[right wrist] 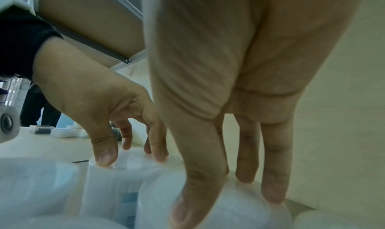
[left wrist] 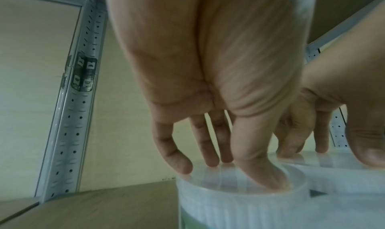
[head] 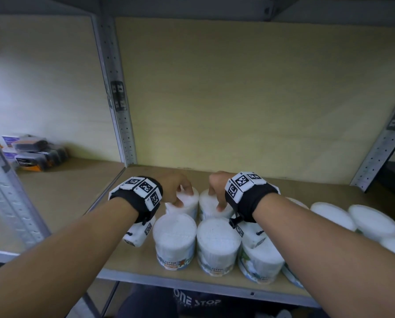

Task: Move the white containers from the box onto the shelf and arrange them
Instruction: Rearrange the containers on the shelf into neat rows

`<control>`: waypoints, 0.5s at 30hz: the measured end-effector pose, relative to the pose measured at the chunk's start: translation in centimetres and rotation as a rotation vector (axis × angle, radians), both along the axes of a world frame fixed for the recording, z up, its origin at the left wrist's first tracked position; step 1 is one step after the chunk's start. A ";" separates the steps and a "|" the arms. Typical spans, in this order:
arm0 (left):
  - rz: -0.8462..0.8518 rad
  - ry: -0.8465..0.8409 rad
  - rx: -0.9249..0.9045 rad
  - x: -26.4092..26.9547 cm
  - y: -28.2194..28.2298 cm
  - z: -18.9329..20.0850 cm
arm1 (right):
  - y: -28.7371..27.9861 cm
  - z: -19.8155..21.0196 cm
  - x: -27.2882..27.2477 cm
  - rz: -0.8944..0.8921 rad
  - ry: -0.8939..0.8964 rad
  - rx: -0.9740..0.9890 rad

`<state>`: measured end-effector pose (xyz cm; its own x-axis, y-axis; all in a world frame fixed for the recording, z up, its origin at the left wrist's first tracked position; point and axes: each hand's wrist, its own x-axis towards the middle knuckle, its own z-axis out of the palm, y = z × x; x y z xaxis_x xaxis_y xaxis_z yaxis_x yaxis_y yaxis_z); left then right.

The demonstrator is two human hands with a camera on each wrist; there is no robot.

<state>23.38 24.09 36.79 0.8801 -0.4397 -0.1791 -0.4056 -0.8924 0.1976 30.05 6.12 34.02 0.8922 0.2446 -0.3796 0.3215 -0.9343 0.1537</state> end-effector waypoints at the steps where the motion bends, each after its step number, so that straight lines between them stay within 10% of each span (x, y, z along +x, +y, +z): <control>1: -0.004 -0.004 0.002 -0.3 0.0 0.1 | -0.1 -0.1 -0.2 0.020 -0.002 -0.001; 15: 0.031 0.010 -0.007 -1.1 0.0 -0.4 | -2.2 -3.2 1.8 0.001 -0.022 0.145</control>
